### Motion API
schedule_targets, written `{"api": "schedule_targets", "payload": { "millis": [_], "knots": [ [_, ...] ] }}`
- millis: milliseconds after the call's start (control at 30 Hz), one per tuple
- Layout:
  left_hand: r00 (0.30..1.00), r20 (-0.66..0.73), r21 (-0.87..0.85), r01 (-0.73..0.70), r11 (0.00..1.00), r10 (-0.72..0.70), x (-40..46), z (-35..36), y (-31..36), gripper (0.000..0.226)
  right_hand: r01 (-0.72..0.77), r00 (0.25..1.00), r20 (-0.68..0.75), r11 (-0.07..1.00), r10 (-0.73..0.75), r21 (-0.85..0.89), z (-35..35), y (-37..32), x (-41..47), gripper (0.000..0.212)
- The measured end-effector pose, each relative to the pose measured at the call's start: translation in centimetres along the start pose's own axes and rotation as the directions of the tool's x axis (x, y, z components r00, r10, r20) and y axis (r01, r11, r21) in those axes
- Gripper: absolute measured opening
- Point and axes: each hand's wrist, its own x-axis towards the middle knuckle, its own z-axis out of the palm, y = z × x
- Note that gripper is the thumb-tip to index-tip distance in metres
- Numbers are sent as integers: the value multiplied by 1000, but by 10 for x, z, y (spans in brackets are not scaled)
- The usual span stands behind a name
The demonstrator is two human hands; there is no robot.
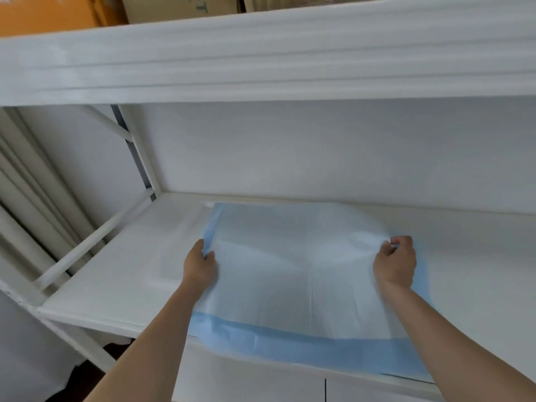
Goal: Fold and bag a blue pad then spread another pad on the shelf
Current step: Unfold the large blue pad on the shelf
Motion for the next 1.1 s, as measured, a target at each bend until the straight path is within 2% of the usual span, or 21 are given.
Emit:
{"api": "schedule_targets", "payload": {
  "millis": [533, 733, 800, 867, 933, 1000, 1100],
  "knots": [
    [998, -41, 11, -45, 999, 46, 90, -65, -40, 9, 56, 998, -6, 998, -56, -6, 88, -45, -48, 14],
    [997, -71, 31, -17, 999, 19, 117, -71, -48, 7, 145, 989, 26, 988, -144, -49, 113, -59, -49, 16],
    [994, -96, 32, 59, 998, -55, 124, -73, -54, 13, 150, 987, 71, 985, -145, -86, 119, -56, -49, 17],
    [977, -140, 111, 178, 978, -162, 130, -74, -60, 34, 119, 989, 103, 979, -103, -165, 121, -52, -50, 21],
    [955, -187, 293, 279, 914, -231, 134, -74, -66, 47, 88, 992, 118, 940, -51, -330, 118, -44, -52, 26],
    [952, -195, 395, 297, 869, -237, 135, -72, -69, 43, 53, 991, 134, 895, 7, -442, 114, -37, -53, 30],
    [967, -111, 455, 255, 853, -229, 140, -66, -71, 32, -36, 973, 185, 885, 136, -464, 113, -25, -48, 37]
  ]
}}
